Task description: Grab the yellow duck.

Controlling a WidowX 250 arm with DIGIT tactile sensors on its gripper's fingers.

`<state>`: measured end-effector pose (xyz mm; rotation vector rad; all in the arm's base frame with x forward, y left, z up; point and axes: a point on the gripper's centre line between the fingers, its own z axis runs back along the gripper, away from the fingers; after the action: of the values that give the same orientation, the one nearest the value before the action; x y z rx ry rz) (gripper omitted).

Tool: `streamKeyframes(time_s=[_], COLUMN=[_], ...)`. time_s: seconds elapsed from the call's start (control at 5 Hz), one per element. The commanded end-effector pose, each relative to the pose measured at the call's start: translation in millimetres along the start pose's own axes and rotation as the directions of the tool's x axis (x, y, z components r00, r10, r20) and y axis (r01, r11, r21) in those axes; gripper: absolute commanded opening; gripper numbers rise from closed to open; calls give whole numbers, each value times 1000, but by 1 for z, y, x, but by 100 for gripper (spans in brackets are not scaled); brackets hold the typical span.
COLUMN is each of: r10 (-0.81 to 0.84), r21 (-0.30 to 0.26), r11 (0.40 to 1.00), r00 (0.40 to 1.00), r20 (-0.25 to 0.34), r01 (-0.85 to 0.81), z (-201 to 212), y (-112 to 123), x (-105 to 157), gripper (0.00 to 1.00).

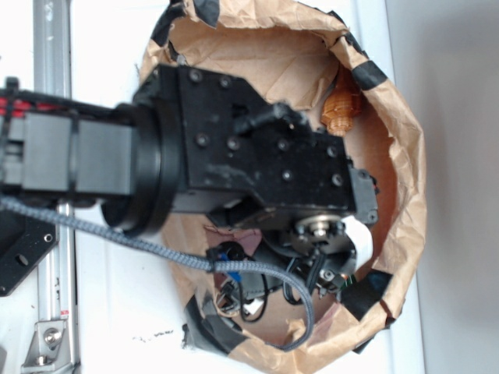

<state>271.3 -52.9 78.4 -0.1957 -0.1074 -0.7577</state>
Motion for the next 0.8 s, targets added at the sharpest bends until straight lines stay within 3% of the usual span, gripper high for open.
streamKeyframes(time_s=[0.0,0.4,0.6], r10=[-50,-174,-162], r21=[-16,-186,-155], r11=[999,969,976], r00=[998,983,986], r20=[34,-50,-34], r01=[51,162,155], z=[-11,-88,-82], y=[-17,-49,-46], x=[15,33,32], gripper=[100,100,0])
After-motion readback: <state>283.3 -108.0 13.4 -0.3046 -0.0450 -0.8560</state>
